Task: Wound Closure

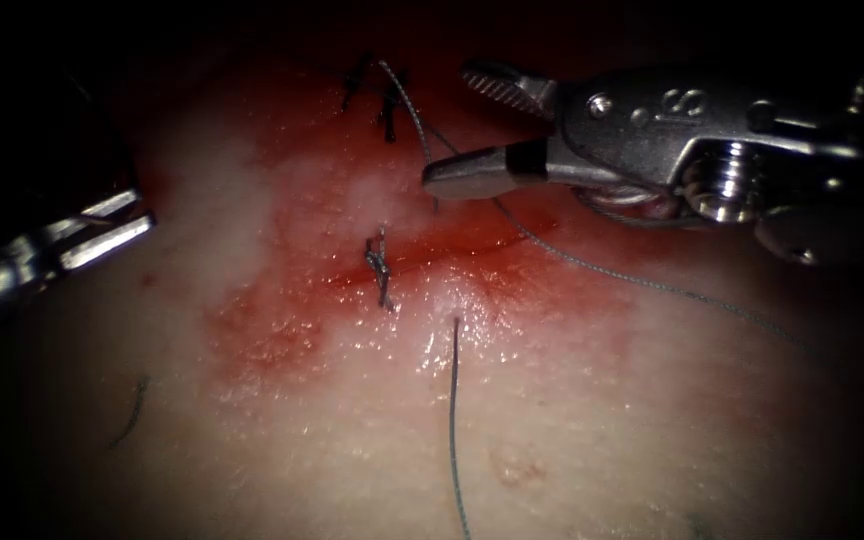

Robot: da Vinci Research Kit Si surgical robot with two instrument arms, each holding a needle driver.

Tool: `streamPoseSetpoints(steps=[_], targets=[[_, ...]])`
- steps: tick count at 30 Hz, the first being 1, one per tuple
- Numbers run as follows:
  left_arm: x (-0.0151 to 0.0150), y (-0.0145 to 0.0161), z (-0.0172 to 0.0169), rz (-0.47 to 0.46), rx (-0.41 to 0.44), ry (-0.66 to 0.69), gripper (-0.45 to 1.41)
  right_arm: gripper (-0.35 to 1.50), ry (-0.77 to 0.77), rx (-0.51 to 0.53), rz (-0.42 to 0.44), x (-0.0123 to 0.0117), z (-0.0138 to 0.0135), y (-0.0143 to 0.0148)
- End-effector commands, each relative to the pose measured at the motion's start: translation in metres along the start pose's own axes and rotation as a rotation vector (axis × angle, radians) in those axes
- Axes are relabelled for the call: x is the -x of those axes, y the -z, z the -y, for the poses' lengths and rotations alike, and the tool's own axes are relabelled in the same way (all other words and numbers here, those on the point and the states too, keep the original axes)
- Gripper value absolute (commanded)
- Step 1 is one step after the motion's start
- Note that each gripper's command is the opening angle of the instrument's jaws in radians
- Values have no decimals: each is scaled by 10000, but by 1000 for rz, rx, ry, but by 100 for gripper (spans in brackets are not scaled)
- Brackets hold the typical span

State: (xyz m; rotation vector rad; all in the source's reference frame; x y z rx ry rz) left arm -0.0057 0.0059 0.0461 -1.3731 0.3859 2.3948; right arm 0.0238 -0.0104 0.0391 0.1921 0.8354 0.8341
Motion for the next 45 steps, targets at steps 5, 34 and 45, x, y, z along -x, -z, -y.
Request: streamPoseSetpoints(steps=[5, 34, 45], targets=[[5, -11, -3, -1, 10, -4, -45, 118, -305, -103, -51, 38, -22, -54], [13, -16, -6, 3, 28, -16, -45, -35, -240, -49, -170, 45, -74, -124], [61, -37, -4, 20, 68, -66, -45, -21, -151, -71, -260, 29, -64, -104]])
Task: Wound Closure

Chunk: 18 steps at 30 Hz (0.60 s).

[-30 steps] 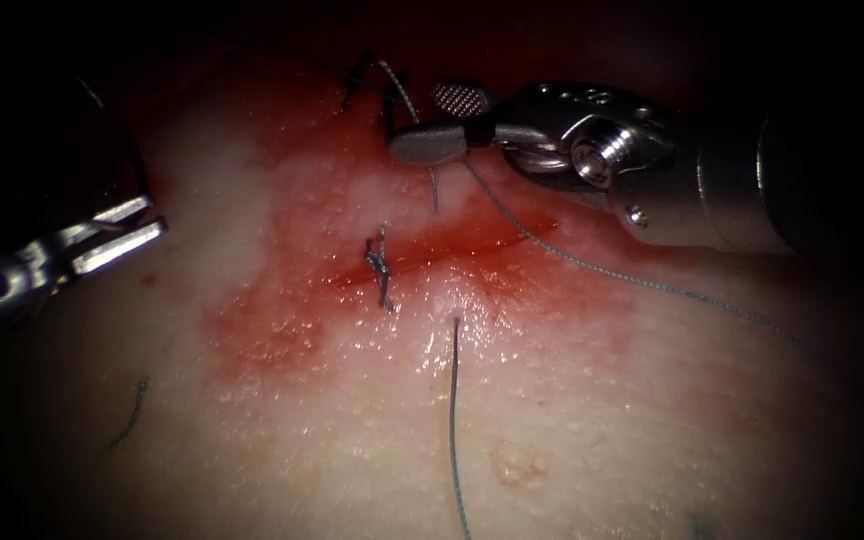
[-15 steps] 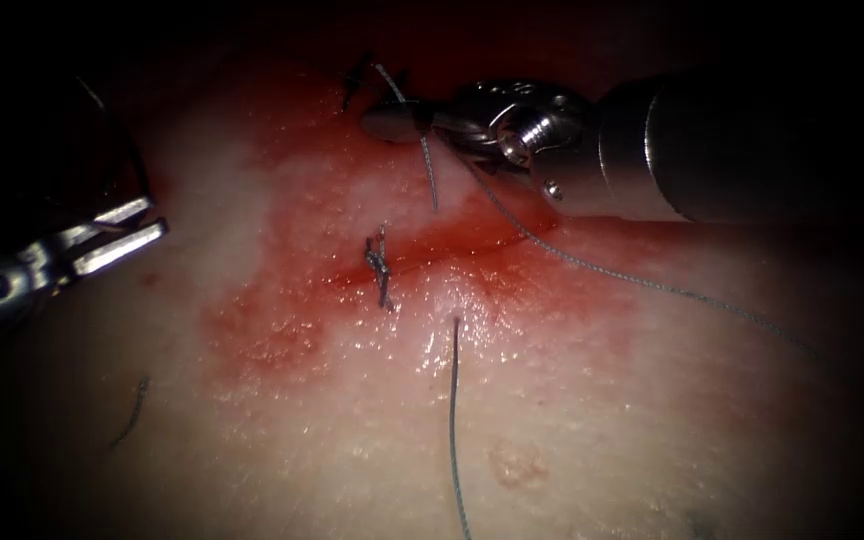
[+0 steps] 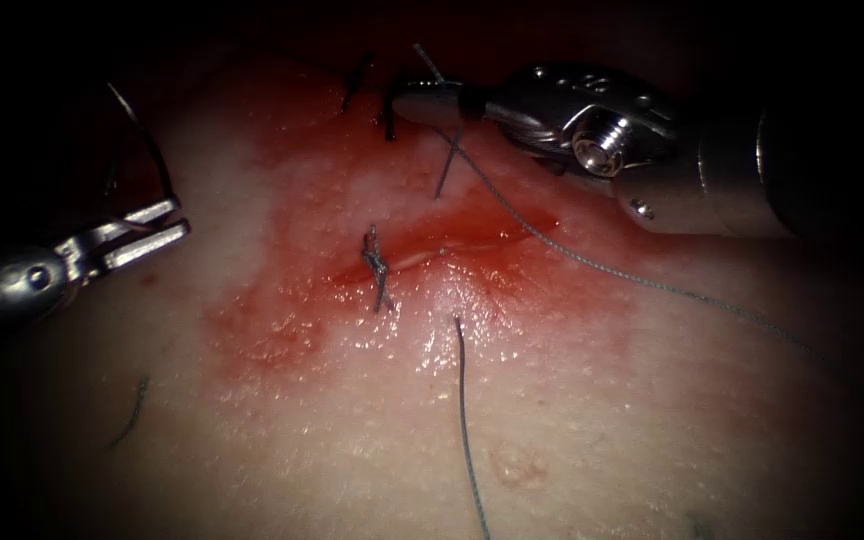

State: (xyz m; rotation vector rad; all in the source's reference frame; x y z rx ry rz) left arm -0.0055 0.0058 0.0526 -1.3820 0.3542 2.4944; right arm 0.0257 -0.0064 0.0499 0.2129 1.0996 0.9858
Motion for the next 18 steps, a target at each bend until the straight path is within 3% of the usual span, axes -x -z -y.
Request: streamPoseSetpoints(steps=[1, 2, 3, 4, 6, 10, 14, 17, 18], targets=[[7, -8, 0, -2, 4, -4, -45, 14, 1, -10, -16, 6, -2, -10], [11, -8, 1, -6, 6, -7, -45, 47, 3, -17, -31, 6, -3, -10], [11, -8, 1, -6, 6, -7, -45, 47, 3, -17, -31, 6, -3, -10], [22, -6, 5, -6, 7, -15, -45, 103, 4, -24, -71, 5, -8, -7], [38, -2, 8, 5, 2, -6, -45, 131, 2, -38, -115, 2, -13, 3], [62, 4, 14, 30, -6, 14, -45, 148, -4, -37, -125, -1, -17, 24], [87, 2, 22, 37, -11, 29, -45, 148, 14, -75, -117, 1, -19, 55], [102, -4, 24, 49, -12, 49, -45, 146, 30, -100, -8, 13, -15, 76], [113, -10, 23, 61, -14, 55, -45, 133, 50, -124, 79, 26, -11, 90]])
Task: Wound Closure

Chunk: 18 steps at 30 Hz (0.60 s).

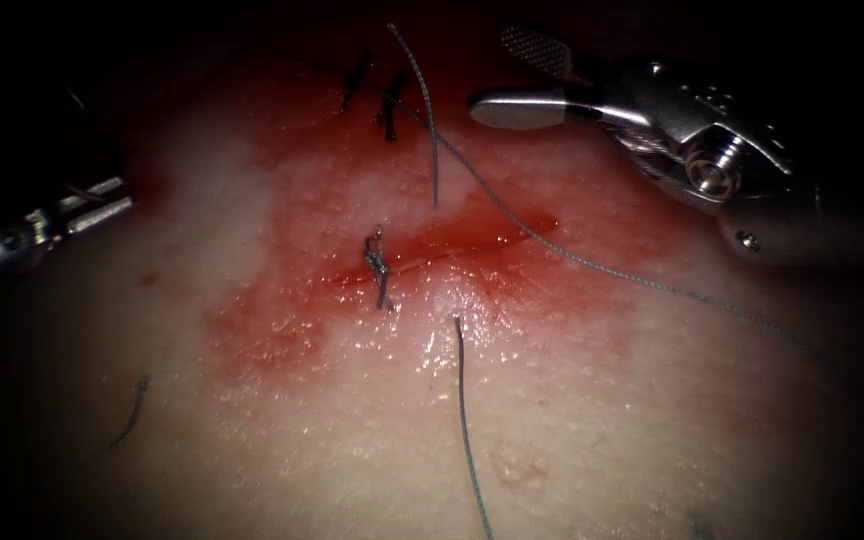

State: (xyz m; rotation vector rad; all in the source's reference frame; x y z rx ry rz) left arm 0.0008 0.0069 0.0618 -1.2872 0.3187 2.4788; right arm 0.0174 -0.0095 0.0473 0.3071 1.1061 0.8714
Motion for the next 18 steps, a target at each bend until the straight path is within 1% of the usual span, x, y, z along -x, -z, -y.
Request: streamPoseSetpoints(steps=[1, 2, 3, 5, 7, 11, 17, 18], targets=[[7, -11, -2, 5, 1, 1, -45, 128, 17, -6, 59, 17, 5, 3], [7, -11, -2, 5, 1, 1, -45, 128, 17, -6, 59, 17, 5, 3], [15, -18, -5, 13, 1, 14, -45, 116, -10, 32, 124, 29, 8, 10], [20, -23, -8, 16, 8, 24, -45, 106, -31, 69, 149, 36, 7, 12], [22, -29, -10, 18, 7, 31, -45, 83, -89, 121, 176, 42, 3, 9], [20, -32, -9, 21, 5, 43, -45, 81, -100, 165, 206, 43, 3, -1], [17, -34, -10, 25, 1, 51, -45, 74, -113, 187, 245, 54, 5, -14], [17, -34, -10, 26, 1, 52, -40, 74, -110, 192, 253, 56, 4, -15]])
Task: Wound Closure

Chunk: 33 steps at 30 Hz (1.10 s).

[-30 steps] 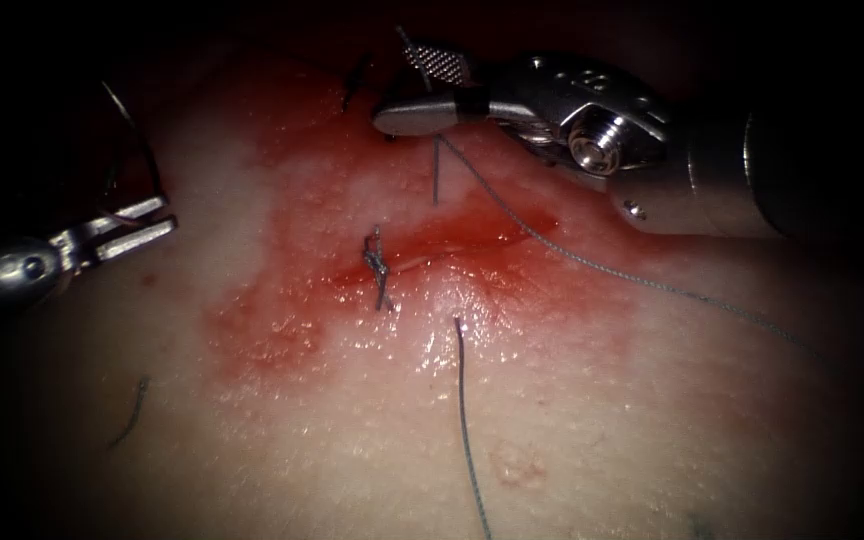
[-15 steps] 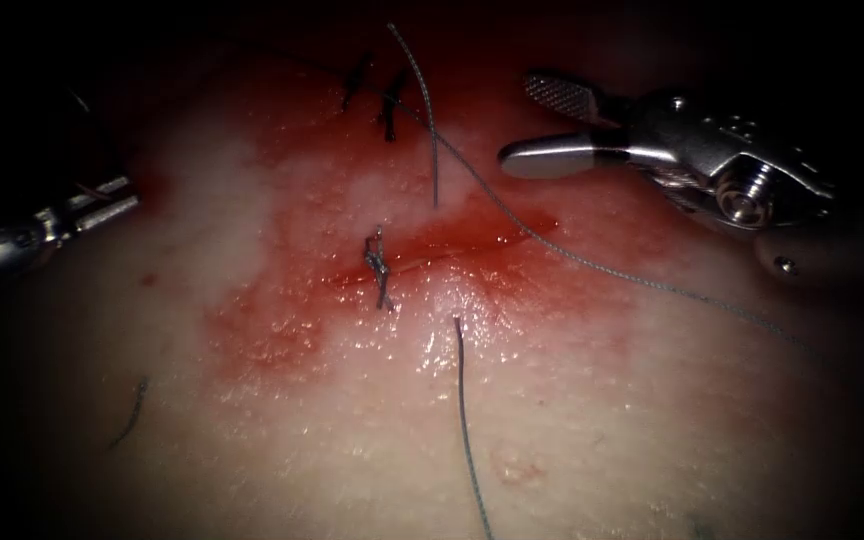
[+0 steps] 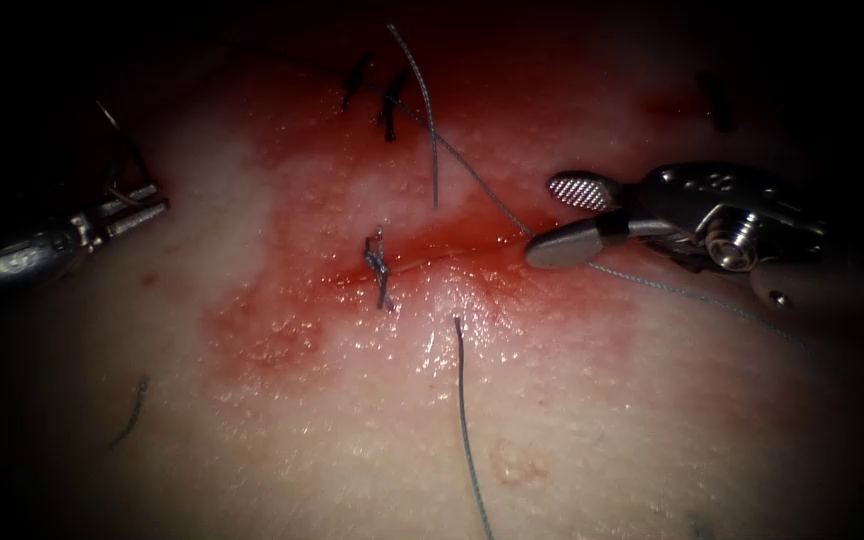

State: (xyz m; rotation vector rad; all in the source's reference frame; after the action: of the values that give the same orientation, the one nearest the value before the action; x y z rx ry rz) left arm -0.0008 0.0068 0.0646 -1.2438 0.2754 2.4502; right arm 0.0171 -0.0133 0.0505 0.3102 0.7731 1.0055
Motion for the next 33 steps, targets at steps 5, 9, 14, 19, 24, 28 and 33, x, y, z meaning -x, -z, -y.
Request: streamPoseSetpoints(steps=[5, 9, 14, 19, 24, 28, 33], targets=[[-1, -7, 2, 11, -14, 50, 98, 56, 11, 48, 23, 13, -15, -11], [-11, -6, 3, 35, -35, 99, 133, 51, 7, 58, 22, 14, -21, -8], [-34, 9, -11, 49, -27, 123, 140, 74, 0, 48, 4, 9, -26, 0], [-92, 49, -45, -15, -63, 7, 138, 111, -18, 27, -56, -4, -25, 12], [-146, 61, -78, -31, -118, -115, 130, 116, 44, 19, -95, -14, -19, 25], [-192, 61, -102, -7, -145, -200, 138, 79, 322, 58, -146, -23, -18, 41], [-203, 76, -113, 19, -123, -196, 140, 104, 443, 76, -161, -35, -18, 53]])
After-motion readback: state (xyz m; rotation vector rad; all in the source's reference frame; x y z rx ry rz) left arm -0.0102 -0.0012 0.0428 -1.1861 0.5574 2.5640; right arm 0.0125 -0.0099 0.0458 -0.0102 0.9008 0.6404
